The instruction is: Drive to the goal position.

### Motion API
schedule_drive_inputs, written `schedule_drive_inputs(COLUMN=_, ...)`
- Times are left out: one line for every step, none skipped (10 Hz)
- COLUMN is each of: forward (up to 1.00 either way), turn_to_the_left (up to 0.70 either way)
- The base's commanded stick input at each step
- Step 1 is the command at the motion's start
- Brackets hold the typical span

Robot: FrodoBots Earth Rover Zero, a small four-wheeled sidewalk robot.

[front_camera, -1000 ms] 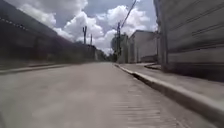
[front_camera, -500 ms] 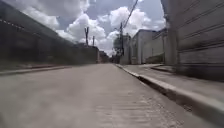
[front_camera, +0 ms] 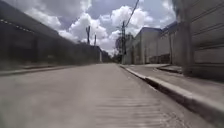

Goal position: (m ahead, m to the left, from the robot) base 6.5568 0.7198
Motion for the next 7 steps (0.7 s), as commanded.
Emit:
schedule_drive_inputs(forward=1.0, turn_to_the_left=0.0)
schedule_drive_inputs(forward=1.0, turn_to_the_left=0.0)
schedule_drive_inputs(forward=1.0, turn_to_the_left=0.0)
schedule_drive_inputs(forward=1.0, turn_to_the_left=0.0)
schedule_drive_inputs(forward=1.0, turn_to_the_left=0.0)
schedule_drive_inputs(forward=1.0, turn_to_the_left=0.0)
schedule_drive_inputs(forward=1.0, turn_to_the_left=0.0)
